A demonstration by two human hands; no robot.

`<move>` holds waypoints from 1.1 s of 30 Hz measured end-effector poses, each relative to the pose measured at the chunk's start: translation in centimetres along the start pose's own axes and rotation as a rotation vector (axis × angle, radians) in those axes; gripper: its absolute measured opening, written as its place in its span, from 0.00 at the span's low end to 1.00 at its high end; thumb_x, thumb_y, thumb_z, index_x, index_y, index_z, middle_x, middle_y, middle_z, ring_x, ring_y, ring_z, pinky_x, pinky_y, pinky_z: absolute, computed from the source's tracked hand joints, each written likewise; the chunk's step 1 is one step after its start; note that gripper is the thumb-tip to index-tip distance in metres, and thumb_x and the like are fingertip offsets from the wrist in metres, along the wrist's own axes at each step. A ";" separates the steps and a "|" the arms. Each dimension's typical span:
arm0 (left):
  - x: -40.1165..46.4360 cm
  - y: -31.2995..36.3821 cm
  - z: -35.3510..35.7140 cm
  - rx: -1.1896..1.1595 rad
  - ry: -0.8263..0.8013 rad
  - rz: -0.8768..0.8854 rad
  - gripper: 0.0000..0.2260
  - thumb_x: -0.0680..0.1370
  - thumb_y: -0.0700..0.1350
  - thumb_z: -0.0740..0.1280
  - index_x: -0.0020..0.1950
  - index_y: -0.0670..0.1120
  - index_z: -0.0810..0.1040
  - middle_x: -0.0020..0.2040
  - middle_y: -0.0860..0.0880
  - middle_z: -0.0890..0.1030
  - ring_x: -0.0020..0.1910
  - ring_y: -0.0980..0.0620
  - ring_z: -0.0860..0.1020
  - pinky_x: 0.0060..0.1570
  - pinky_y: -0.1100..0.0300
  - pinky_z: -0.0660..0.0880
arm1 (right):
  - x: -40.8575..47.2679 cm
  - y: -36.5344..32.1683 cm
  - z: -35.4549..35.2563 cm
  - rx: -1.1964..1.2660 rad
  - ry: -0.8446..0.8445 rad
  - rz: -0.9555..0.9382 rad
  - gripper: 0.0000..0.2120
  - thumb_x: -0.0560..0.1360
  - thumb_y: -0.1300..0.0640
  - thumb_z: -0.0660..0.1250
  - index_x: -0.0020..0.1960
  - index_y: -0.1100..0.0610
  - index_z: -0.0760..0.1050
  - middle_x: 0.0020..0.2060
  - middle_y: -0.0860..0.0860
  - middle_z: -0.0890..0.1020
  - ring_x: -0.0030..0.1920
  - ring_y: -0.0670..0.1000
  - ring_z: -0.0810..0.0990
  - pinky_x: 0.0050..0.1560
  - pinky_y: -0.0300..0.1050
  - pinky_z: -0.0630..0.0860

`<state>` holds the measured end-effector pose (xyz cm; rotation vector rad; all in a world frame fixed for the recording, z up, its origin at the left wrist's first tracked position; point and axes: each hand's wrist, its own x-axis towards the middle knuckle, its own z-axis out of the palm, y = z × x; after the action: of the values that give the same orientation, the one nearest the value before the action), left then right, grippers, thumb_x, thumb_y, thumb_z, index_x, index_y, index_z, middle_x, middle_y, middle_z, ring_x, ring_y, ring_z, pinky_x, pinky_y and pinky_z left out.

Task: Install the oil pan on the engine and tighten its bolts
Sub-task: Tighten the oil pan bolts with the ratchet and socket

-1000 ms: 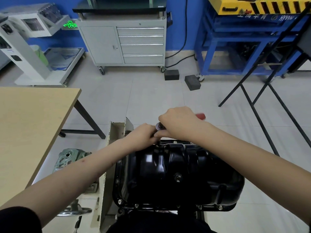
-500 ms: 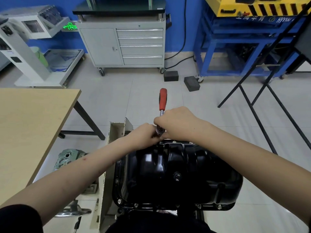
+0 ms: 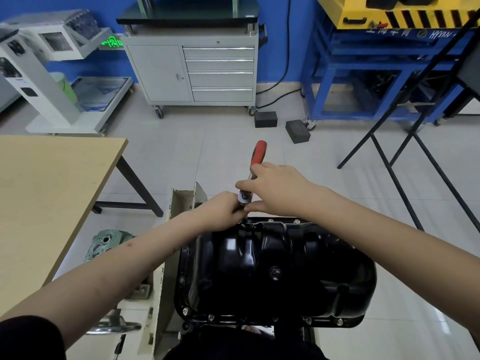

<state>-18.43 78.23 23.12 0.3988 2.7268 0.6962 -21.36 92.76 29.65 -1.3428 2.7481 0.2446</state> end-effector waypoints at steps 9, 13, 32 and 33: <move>0.1 0.3 0.2 -0.057 0.043 0.178 0.12 0.80 0.41 0.58 0.36 0.47 0.69 0.33 0.52 0.69 0.36 0.48 0.68 0.37 0.62 0.61 | 1.3 1.9 0.8 -0.025 0.045 -0.260 0.21 0.74 0.47 0.64 0.66 0.46 0.68 0.71 0.51 0.62 0.72 0.51 0.55 0.64 0.47 0.59; 0.2 -0.1 -0.3 -0.042 -0.053 0.132 0.08 0.78 0.38 0.60 0.42 0.36 0.74 0.38 0.45 0.75 0.38 0.47 0.70 0.39 0.58 0.65 | 2.0 2.6 1.5 -0.194 0.252 -0.452 0.23 0.69 0.38 0.65 0.53 0.54 0.77 0.66 0.55 0.71 0.72 0.55 0.59 0.71 0.48 0.50; 0.3 -1.3 0.0 -0.241 -0.081 0.021 0.10 0.74 0.33 0.57 0.40 0.46 0.72 0.34 0.55 0.71 0.33 0.63 0.70 0.33 0.73 0.67 | 4.7 0.9 4.0 0.033 0.583 -0.553 0.17 0.56 0.51 0.75 0.24 0.60 0.70 0.16 0.53 0.70 0.18 0.53 0.68 0.29 0.38 0.67; 0.4 -1.4 0.0 -0.245 -0.090 0.004 0.10 0.74 0.34 0.57 0.39 0.47 0.71 0.33 0.55 0.70 0.32 0.62 0.70 0.32 0.73 0.66 | 4.6 1.0 4.0 0.065 0.588 -0.550 0.17 0.56 0.52 0.76 0.24 0.60 0.70 0.16 0.53 0.70 0.19 0.53 0.68 0.29 0.39 0.68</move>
<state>-19.07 77.22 22.30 0.3681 2.5178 0.9747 -25.01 90.48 25.22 -2.3751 2.5756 -0.3226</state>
